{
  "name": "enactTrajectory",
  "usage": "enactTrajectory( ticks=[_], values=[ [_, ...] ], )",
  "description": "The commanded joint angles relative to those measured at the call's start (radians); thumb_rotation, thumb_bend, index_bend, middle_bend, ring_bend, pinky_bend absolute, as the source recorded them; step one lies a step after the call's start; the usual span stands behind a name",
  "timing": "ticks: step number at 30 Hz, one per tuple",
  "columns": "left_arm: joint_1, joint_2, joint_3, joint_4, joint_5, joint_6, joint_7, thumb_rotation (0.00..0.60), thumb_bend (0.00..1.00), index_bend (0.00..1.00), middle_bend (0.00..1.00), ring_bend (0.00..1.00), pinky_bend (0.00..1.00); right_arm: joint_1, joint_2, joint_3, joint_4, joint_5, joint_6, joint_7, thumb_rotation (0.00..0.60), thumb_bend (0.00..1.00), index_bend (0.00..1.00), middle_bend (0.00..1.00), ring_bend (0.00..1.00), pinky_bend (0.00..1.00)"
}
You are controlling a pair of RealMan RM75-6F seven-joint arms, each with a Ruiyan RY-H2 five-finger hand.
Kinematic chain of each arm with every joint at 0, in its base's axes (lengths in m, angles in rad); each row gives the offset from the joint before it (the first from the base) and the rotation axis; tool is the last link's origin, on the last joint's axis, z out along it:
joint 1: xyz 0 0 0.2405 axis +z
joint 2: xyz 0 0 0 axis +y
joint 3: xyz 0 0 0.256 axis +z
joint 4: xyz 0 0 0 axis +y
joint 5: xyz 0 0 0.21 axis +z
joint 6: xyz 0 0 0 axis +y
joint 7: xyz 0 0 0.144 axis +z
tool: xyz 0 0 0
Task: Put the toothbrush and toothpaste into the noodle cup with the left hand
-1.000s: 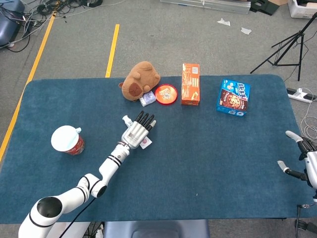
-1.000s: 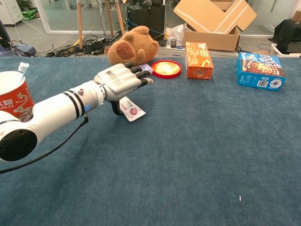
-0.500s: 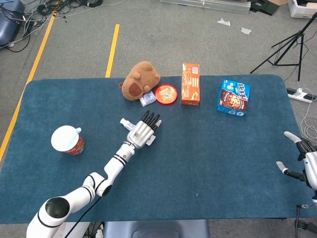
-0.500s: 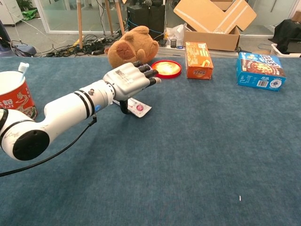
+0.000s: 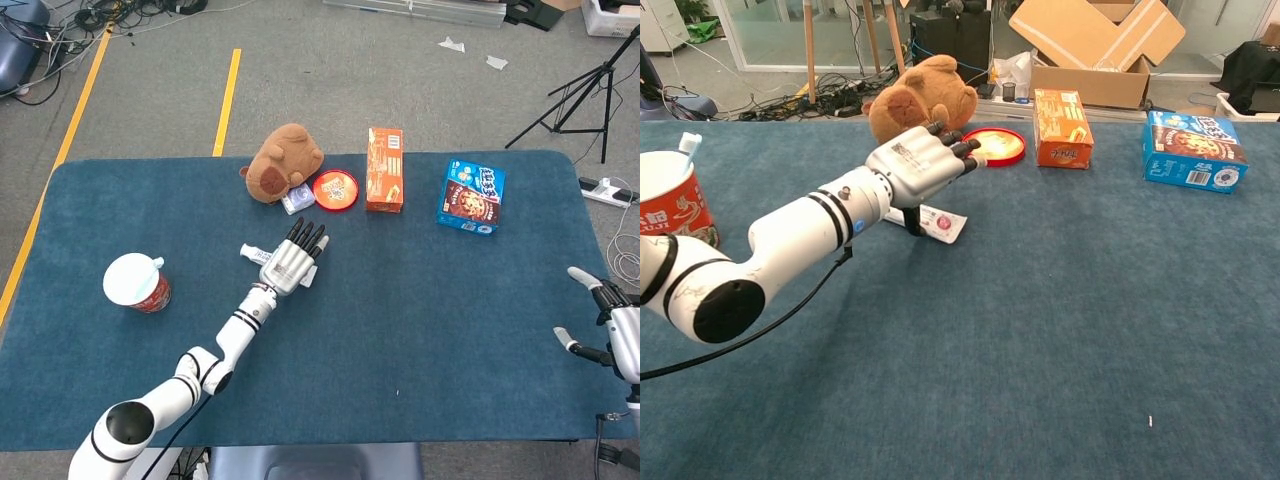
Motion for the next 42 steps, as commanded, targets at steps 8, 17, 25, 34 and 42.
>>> enactTrajectory(
  ticks=[8, 17, 25, 34, 42],
  values=[
    [-0.008, -0.071, -0.033, 0.1, -0.027, 0.017, -0.039, 0.6, 0.05, 0.06, 0.0, 0.0, 0.0, 0.001, 0.0, -0.001, 0.0, 0.0, -0.001, 0.0, 0.6, 0.16, 0.19, 0.26, 0.24, 0.6],
    [0.007, 0.016, -0.039, -0.034, -0.035, 0.003, -0.048, 0.6, 0.05, 0.1, 0.0, 0.0, 0.0, 0.005, -0.004, -0.003, 0.002, 0.002, -0.008, -0.003, 0.6, 0.16, 0.19, 0.26, 0.24, 0.6],
    [0.024, 0.185, -0.057, -0.303, -0.123, -0.118, 0.106, 0.6, 0.05, 0.17, 0.0, 0.0, 0.0, 0.009, -0.008, -0.005, -0.004, 0.001, -0.013, -0.021, 0.6, 0.16, 0.19, 0.26, 0.24, 0.6],
    [0.01, 0.254, -0.041, -0.4, -0.226, -0.203, 0.254, 0.6, 0.05, 0.2, 0.0, 0.0, 0.0, 0.01, -0.008, -0.002, 0.0, 0.008, -0.017, -0.016, 0.6, 0.16, 0.19, 0.26, 0.24, 0.6],
    [-0.005, 0.234, -0.034, -0.365, -0.24, -0.19, 0.242, 0.6, 0.05, 0.21, 0.0, 0.0, 0.0, 0.012, -0.008, 0.0, 0.005, 0.014, -0.022, -0.007, 0.6, 0.16, 0.19, 0.26, 0.24, 0.6]
  ],
)
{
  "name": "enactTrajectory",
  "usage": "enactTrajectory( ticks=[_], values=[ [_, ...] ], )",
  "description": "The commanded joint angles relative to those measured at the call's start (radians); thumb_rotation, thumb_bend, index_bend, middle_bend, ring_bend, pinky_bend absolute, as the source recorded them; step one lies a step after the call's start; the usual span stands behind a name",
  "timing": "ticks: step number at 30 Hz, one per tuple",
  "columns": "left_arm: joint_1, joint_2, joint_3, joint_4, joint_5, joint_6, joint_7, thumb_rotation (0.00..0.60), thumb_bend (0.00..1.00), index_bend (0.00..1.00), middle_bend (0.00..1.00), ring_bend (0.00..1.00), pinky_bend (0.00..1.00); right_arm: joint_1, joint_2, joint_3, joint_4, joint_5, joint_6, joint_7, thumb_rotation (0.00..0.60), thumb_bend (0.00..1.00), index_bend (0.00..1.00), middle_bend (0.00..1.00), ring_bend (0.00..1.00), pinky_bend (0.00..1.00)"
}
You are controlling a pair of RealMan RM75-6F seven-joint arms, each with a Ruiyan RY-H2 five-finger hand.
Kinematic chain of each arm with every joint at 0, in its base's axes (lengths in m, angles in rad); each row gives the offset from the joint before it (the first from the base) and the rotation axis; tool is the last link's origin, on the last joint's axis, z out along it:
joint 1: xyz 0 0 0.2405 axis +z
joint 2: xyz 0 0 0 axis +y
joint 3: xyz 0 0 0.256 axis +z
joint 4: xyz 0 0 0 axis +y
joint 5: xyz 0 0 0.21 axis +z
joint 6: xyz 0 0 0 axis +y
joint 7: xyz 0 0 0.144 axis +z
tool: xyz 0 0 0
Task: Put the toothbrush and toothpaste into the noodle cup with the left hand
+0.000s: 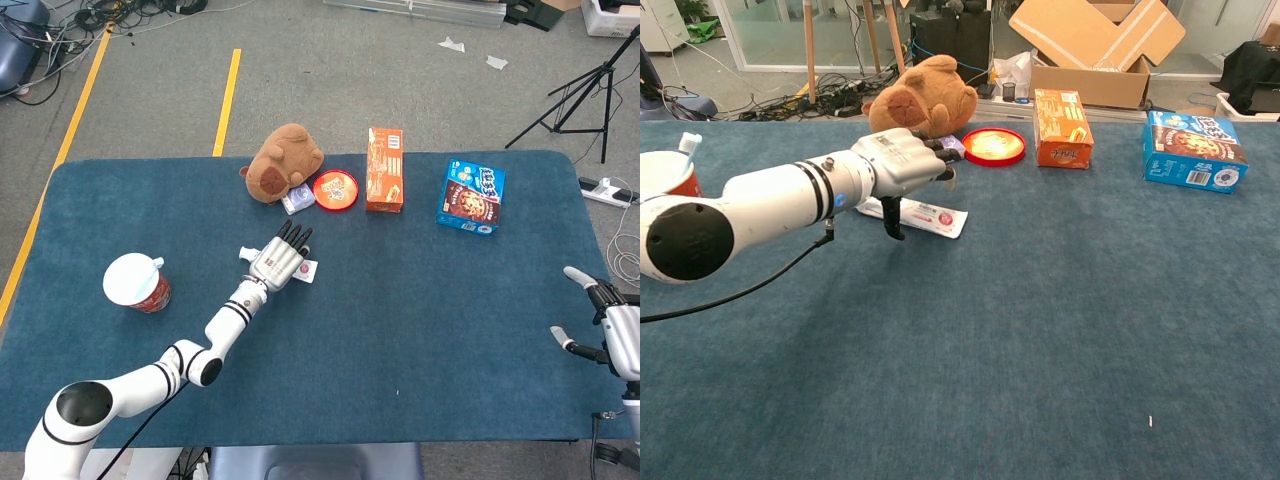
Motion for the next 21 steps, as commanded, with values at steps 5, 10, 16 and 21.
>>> enactTrajectory(
  ticks=[5, 10, 16, 21],
  values=[
    [-0.015, -0.009, 0.002, 0.018, -0.02, -0.008, -0.01, 0.6, 0.1, 0.22, 0.0, 0.0, 0.0, 0.002, -0.001, 0.001, 0.003, 0.004, -0.006, 0.002, 0.6, 0.16, 0.19, 0.26, 0.24, 0.6],
    [-0.026, -0.015, -0.002, 0.028, -0.054, -0.025, -0.002, 0.6, 0.1, 0.24, 0.0, 0.0, 0.0, 0.003, -0.002, 0.002, 0.003, 0.006, -0.006, 0.0, 0.6, 0.16, 0.19, 0.26, 0.24, 0.6],
    [-0.042, -0.024, -0.004, 0.04, -0.094, -0.031, 0.028, 0.6, 0.27, 0.28, 0.0, 0.0, 0.0, 0.003, -0.001, 0.003, 0.005, 0.009, -0.007, 0.004, 0.6, 0.16, 0.19, 0.26, 0.24, 0.6],
    [-0.05, -0.032, 0.002, 0.048, -0.118, -0.034, 0.049, 0.6, 0.27, 0.3, 0.0, 0.0, 0.0, 0.002, 0.001, 0.004, 0.007, 0.01, -0.007, 0.011, 0.6, 0.16, 0.19, 0.26, 0.24, 0.6]
  ],
)
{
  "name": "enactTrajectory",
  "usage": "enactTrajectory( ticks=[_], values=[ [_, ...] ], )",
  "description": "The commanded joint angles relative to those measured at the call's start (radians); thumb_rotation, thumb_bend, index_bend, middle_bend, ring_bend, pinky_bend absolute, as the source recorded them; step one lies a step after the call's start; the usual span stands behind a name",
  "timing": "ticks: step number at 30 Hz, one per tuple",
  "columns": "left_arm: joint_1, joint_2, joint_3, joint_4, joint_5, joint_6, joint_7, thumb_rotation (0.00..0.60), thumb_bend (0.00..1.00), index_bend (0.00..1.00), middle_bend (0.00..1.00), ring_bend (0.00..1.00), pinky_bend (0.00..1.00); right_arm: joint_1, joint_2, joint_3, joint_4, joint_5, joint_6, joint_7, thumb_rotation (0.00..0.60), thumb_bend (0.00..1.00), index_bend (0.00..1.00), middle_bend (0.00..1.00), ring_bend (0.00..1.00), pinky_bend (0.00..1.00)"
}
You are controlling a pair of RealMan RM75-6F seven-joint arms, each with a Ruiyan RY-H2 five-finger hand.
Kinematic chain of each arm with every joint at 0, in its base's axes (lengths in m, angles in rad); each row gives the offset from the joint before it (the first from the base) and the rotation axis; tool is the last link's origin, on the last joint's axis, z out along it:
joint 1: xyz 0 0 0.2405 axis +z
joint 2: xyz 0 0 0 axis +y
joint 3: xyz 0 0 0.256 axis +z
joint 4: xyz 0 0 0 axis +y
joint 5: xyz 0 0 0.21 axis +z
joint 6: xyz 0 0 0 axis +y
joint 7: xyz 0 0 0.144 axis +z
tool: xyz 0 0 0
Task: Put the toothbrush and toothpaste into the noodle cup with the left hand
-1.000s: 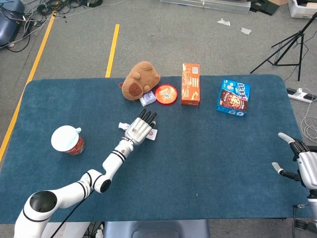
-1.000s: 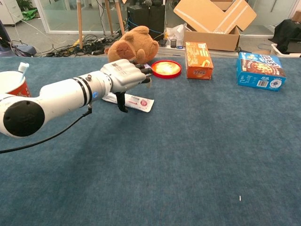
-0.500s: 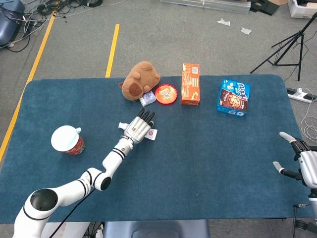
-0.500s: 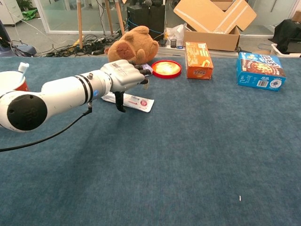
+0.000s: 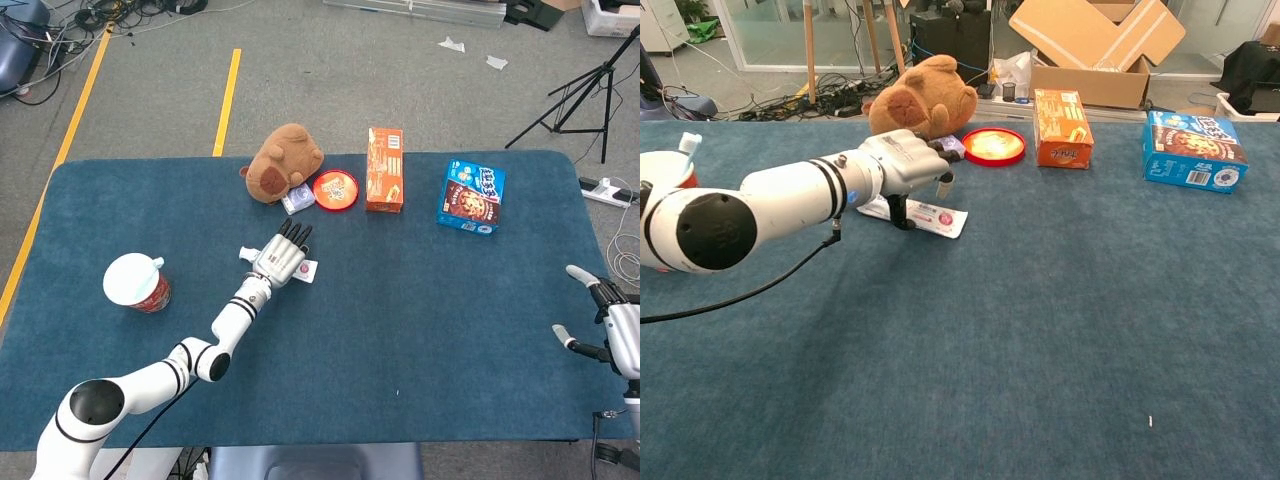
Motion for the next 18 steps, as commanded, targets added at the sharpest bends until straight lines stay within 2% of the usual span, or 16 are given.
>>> enactTrajectory(
  ticks=[1, 11, 18],
  values=[
    [-0.005, -0.005, 0.004, 0.006, -0.013, -0.002, 0.012, 0.6, 0.27, 0.3, 0.0, 0.0, 0.0, 0.0, 0.001, 0.0, 0.0, 0.0, 0.0, 0.002, 0.6, 0.16, 0.19, 0.26, 0.24, 0.6],
    [-0.017, -0.018, 0.008, 0.029, -0.08, -0.003, 0.07, 0.6, 0.27, 0.31, 0.0, 0.0, 0.0, 0.001, 0.0, 0.001, 0.002, 0.003, -0.003, 0.004, 0.6, 0.16, 0.19, 0.26, 0.24, 0.6],
    [-0.019, -0.015, 0.015, 0.026, -0.099, 0.001, 0.079, 0.6, 0.27, 0.39, 0.0, 0.0, 0.0, 0.002, 0.0, 0.001, 0.002, 0.004, -0.006, 0.002, 0.6, 0.16, 0.19, 0.26, 0.24, 0.6]
  ],
)
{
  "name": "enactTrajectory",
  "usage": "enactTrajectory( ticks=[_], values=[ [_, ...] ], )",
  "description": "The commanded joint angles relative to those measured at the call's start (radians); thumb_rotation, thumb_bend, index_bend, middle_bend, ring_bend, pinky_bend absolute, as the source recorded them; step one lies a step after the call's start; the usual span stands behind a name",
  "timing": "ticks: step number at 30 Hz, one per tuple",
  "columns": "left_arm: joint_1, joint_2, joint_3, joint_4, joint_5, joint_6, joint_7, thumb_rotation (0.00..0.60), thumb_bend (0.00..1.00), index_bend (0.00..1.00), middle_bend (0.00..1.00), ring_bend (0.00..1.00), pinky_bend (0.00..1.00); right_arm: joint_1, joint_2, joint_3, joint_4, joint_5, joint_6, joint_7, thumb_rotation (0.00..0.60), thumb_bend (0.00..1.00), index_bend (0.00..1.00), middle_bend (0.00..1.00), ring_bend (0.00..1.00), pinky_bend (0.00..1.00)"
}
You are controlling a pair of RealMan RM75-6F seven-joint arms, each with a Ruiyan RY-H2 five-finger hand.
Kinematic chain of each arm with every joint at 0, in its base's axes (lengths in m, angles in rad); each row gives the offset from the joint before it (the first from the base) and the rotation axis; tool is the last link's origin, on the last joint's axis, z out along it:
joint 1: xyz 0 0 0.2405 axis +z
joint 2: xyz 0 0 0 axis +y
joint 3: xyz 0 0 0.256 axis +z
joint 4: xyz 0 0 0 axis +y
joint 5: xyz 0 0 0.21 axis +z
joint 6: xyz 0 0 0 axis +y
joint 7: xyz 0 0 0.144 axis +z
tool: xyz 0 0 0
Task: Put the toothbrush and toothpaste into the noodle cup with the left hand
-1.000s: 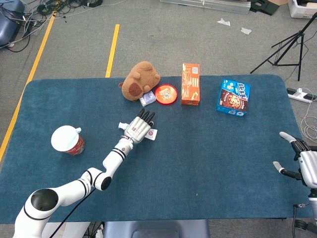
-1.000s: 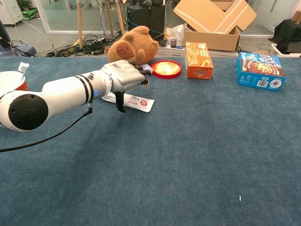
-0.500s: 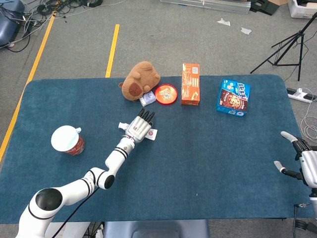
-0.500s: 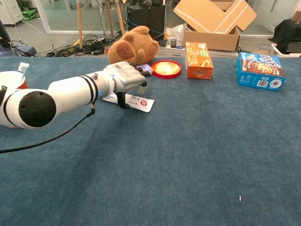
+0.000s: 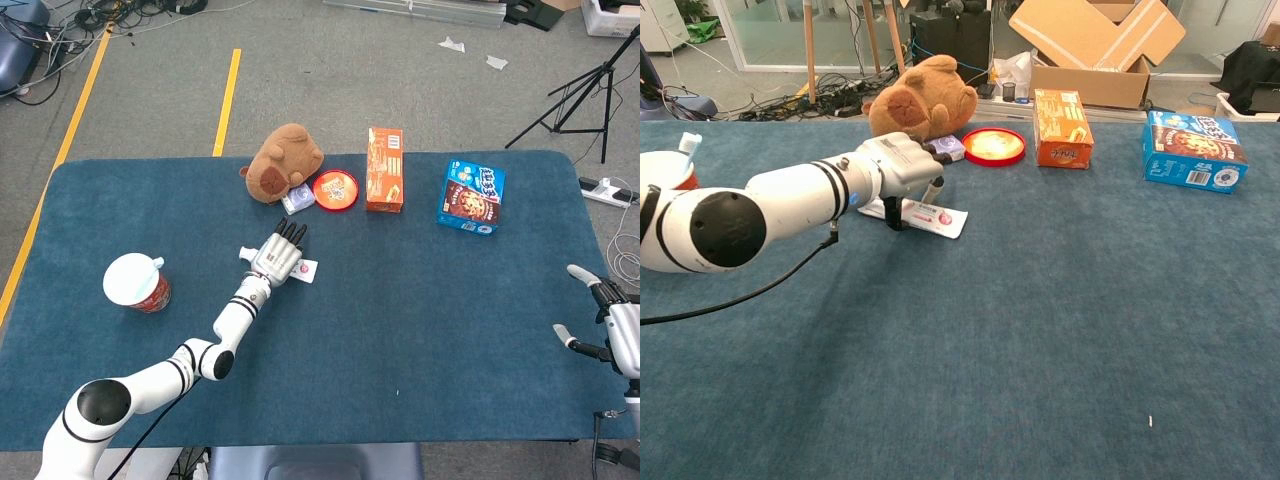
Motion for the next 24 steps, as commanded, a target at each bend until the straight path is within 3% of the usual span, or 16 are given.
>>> enactTrajectory(
  ticks=[1, 11, 24],
  values=[
    [0.0, 0.001, 0.003, -0.002, -0.005, 0.001, 0.001, 0.6, 0.27, 0.4, 0.0, 0.0, 0.0, 0.0, 0.0, 0.0, 0.0, 0.0, 0.0, 0.0, 0.6, 0.16, 0.19, 0.26, 0.24, 0.6],
    [-0.002, -0.004, 0.011, 0.003, -0.018, 0.007, -0.003, 0.6, 0.27, 0.46, 0.0, 0.0, 0.0, -0.001, 0.0, 0.0, 0.0, 0.0, 0.002, 0.001, 0.6, 0.16, 0.19, 0.26, 0.24, 0.6],
    [0.02, 0.002, 0.014, -0.006, 0.06, 0.053, -0.132, 0.6, 0.28, 0.57, 0.0, 0.0, 0.0, 0.003, -0.002, 0.0, 0.001, 0.002, -0.006, -0.001, 0.6, 0.16, 0.19, 0.26, 0.24, 0.6]
  ],
)
